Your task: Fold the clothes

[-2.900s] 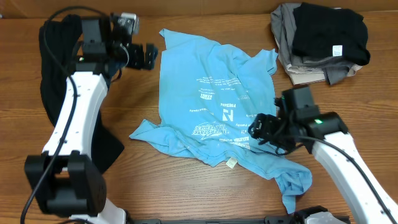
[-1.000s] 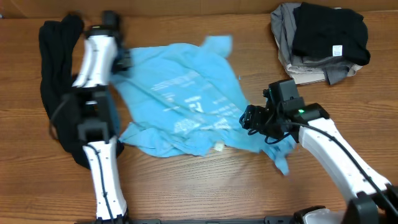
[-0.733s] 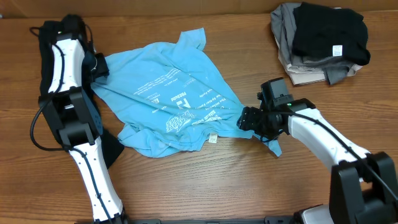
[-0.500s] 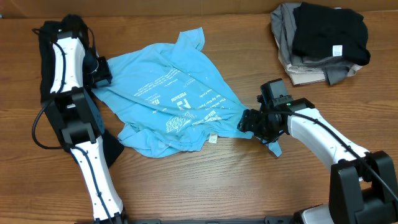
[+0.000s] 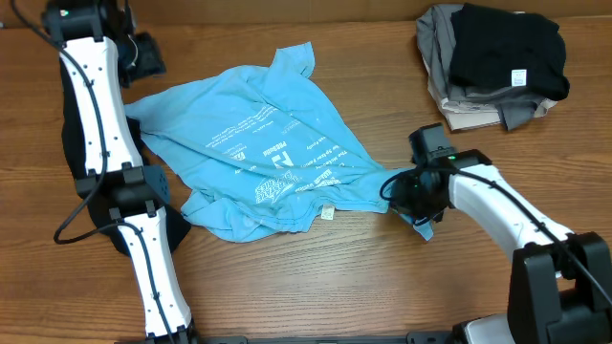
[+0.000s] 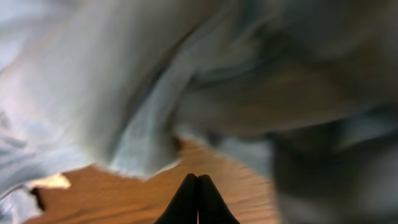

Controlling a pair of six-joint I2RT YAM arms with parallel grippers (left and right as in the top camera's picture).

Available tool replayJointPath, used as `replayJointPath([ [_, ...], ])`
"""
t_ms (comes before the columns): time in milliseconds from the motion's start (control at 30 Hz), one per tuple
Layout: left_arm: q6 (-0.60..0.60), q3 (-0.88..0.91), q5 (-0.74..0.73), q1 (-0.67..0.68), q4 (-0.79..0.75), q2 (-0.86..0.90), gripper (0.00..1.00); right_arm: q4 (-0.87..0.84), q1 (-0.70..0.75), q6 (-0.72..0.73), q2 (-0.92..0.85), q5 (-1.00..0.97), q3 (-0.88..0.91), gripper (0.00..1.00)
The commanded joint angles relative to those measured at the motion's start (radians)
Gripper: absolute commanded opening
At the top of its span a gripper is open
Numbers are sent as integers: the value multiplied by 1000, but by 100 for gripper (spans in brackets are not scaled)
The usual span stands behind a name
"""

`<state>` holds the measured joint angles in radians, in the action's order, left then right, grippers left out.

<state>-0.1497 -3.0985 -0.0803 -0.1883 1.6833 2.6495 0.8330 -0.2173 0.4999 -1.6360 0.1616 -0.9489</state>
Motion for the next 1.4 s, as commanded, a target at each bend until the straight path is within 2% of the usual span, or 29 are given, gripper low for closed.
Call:
replayJointPath([
  [0,23,-44,-97,0,6,-50,66,-36,64,-83,6,-23,-18,4],
  [133,44,-44,-106,0,6,-68,67,-98,72,-150,6,155,-18,4],
  [233,98,-44,-164,3,5,-82,66,-161,47,-176,6,279,-18,22],
  [333,161,-44,-236,12,2,-107,65,-195,1,-175,6,283,-18,42],
  [400,181,-44,-248,21,-6,-128,65,-200,-38,-158,5,239,-18,51],
  [500,200,-44,-254,38,-16,-161,66,-200,-81,-146,-5,168,-18,57],
  [633,230,-44,-253,64,-28,-192,68,-206,-114,-129,-65,123,-18,56],
  [800,256,-44,-253,93,-36,-194,70,-187,-102,-53,-165,80,-18,43],
  [933,260,-44,-253,98,-42,-194,71,-122,-62,-50,-175,2,-17,42],
  [1067,262,-43,-230,98,-42,-193,73,-72,39,-65,-175,-94,-17,43],
  [1133,262,-43,-193,98,-42,-192,83,-87,105,-90,-175,-99,-17,43],
  [1200,262,-43,-164,98,-39,-186,88,-128,196,-128,-175,-68,-17,43],
  [1367,262,-30,-164,98,-34,-184,89,-238,389,-208,-175,35,-23,44],
])
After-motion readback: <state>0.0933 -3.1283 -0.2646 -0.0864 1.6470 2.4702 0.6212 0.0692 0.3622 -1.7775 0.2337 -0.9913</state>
